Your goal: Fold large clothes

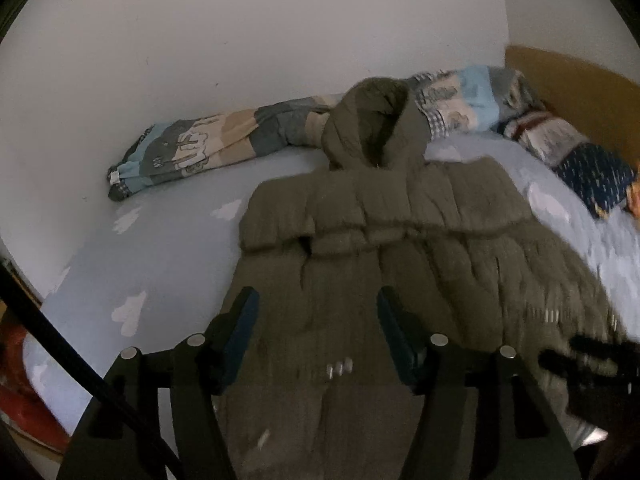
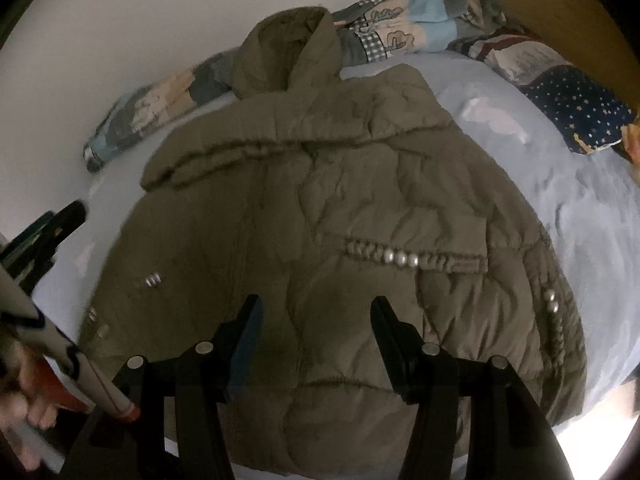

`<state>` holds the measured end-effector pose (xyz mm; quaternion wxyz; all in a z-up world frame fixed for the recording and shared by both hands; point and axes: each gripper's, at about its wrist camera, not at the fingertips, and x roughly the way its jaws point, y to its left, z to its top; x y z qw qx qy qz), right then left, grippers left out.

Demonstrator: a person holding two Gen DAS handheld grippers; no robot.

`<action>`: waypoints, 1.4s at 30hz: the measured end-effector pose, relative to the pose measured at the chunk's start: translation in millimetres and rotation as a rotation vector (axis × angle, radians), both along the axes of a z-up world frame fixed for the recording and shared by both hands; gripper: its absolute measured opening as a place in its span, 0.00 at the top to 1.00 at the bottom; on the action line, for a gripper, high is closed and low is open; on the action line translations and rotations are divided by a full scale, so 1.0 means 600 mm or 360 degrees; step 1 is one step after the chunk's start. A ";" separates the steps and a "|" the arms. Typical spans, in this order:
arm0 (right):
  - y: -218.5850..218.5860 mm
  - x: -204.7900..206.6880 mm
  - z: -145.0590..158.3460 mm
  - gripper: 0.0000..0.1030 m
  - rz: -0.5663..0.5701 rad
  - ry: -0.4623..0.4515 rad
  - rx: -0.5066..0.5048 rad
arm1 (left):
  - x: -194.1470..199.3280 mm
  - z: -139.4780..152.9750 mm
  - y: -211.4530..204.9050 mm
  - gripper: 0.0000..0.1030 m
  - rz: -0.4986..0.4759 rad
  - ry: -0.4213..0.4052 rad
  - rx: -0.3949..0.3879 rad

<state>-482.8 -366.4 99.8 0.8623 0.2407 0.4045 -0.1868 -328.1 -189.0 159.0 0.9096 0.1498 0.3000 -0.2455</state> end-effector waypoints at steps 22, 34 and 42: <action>-0.361 0.420 0.293 0.41 -0.0180 -0.0201 0.0091 | 0.245 -0.072 -0.096 0.33 0.0105 0.0383 -0.0116; -0.489 0.721 0.177 0.40 -0.0217 -0.0044 0.0007 | 0.258 -0.077 -0.100 0.33 0.0048 0.0302 -0.0060; -0.549 0.830 0.101 0.40 -0.0376 0.0086 -0.0188 | 0.268 -0.093 -0.099 0.33 0.0034 0.0295 -0.0016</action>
